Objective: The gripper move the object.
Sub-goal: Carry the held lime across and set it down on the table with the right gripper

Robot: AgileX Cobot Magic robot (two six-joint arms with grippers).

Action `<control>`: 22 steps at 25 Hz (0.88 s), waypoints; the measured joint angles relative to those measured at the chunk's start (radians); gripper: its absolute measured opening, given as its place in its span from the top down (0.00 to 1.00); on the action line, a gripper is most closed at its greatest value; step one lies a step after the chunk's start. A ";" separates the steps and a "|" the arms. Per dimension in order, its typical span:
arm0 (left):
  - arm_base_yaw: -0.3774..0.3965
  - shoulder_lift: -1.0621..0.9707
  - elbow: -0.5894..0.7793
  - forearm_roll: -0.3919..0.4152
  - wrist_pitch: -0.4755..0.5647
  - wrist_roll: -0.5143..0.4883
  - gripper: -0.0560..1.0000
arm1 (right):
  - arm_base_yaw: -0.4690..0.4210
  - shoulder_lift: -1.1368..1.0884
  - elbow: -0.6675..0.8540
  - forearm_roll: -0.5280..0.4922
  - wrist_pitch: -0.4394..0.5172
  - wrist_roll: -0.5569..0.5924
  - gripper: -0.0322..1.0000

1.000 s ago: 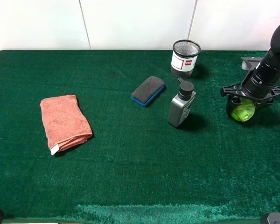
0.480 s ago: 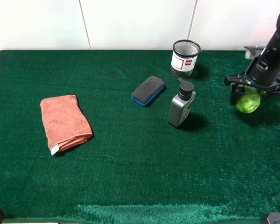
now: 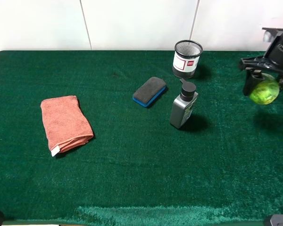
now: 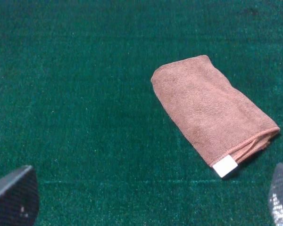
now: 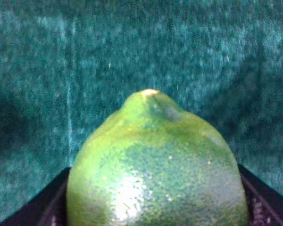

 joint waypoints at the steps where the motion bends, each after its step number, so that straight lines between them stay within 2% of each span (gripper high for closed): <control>1: 0.000 0.000 0.000 0.000 0.000 0.000 0.01 | 0.000 -0.012 0.000 0.005 0.014 0.003 0.52; 13: 0.000 0.000 0.000 0.000 0.000 0.000 0.01 | 0.006 -0.124 -0.011 0.073 0.150 0.012 0.52; 22: 0.000 0.000 0.000 0.000 0.000 0.000 0.01 | 0.151 -0.145 -0.018 0.059 0.154 0.100 0.52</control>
